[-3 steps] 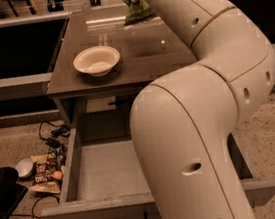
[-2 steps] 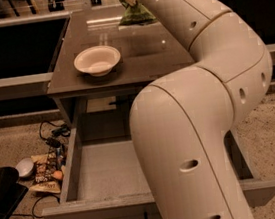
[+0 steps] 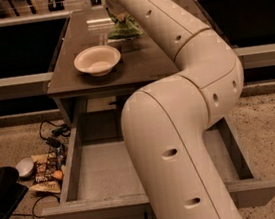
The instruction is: Pick green jalapeno chip bag from top drawer and place on counter
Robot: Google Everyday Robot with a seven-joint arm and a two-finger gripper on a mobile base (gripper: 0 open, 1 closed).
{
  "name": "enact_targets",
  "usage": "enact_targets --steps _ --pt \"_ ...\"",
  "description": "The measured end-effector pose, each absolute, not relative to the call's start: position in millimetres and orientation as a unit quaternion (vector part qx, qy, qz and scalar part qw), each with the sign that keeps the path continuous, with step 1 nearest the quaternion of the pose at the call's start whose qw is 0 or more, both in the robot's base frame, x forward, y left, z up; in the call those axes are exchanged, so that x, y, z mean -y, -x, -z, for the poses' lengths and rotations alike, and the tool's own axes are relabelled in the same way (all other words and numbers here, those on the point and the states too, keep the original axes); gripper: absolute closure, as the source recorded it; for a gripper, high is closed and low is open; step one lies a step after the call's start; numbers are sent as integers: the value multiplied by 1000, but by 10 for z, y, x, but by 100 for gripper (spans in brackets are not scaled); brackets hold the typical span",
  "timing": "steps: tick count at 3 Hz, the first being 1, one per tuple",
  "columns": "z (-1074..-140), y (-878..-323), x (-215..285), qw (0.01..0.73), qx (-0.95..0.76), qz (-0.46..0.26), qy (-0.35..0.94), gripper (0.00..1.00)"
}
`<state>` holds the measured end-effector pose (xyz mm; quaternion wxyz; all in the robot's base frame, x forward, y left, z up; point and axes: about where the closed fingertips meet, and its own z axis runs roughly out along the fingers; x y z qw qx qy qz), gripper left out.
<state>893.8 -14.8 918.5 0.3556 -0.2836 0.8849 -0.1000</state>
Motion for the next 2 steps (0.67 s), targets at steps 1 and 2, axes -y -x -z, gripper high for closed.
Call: enact_targets --steps 1,2 --pt "-9164 -8938 148 354 -885 101 285 75" --pt "-9126 -8944 141 351 -886 101 285 51"
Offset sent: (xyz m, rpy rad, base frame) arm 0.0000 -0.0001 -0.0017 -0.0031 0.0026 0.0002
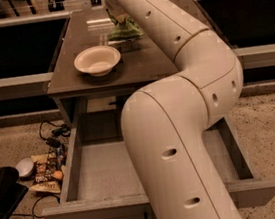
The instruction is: Pick green jalapeno chip bag from top drawer and place on counter
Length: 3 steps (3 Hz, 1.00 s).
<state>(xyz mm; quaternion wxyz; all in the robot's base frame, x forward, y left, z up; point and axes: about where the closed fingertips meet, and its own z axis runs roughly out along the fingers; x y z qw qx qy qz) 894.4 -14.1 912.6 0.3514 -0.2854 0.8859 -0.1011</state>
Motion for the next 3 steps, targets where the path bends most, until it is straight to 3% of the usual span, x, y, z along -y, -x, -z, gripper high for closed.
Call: enact_targets --steps 2,3 --pt "-9032 -8959 122 346 -887 101 288 0" --pt "-9027 -8960 122 345 -888 101 288 0"
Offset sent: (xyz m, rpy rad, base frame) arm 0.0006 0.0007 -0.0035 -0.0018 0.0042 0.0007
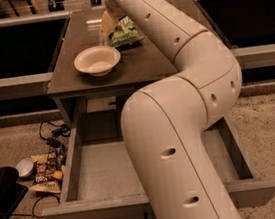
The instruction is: Pick green jalapeno chip bag from top drawer and place on counter
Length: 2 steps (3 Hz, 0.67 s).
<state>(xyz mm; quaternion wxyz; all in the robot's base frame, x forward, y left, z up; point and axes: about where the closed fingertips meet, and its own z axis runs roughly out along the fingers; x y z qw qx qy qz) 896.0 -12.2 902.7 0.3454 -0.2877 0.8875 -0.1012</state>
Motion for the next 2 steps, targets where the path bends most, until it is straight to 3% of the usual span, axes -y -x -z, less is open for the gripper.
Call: enact_targets --steps 1,2 --pt "-9092 -8906 232 349 -894 81 269 0" --pt "-9272 -8678 682 358 -910 38 204 0"
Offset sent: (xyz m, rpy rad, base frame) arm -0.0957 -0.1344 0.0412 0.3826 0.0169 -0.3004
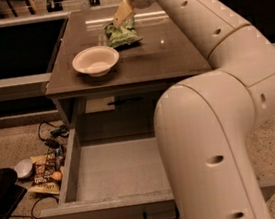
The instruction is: Pick green jalapeno chip bag from top drawer and place on counter
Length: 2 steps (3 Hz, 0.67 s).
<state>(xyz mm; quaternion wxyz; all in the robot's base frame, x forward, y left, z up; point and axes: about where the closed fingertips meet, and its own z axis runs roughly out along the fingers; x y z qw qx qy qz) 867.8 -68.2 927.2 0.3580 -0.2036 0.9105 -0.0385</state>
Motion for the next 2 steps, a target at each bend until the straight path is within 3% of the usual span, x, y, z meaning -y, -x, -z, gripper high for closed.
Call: enact_targets --steps 1,2 --pt "-9659 -8305 1336 394 -913 6 110 0" --pt "-10430 -7768 1956 479 -877 -6 25 0"
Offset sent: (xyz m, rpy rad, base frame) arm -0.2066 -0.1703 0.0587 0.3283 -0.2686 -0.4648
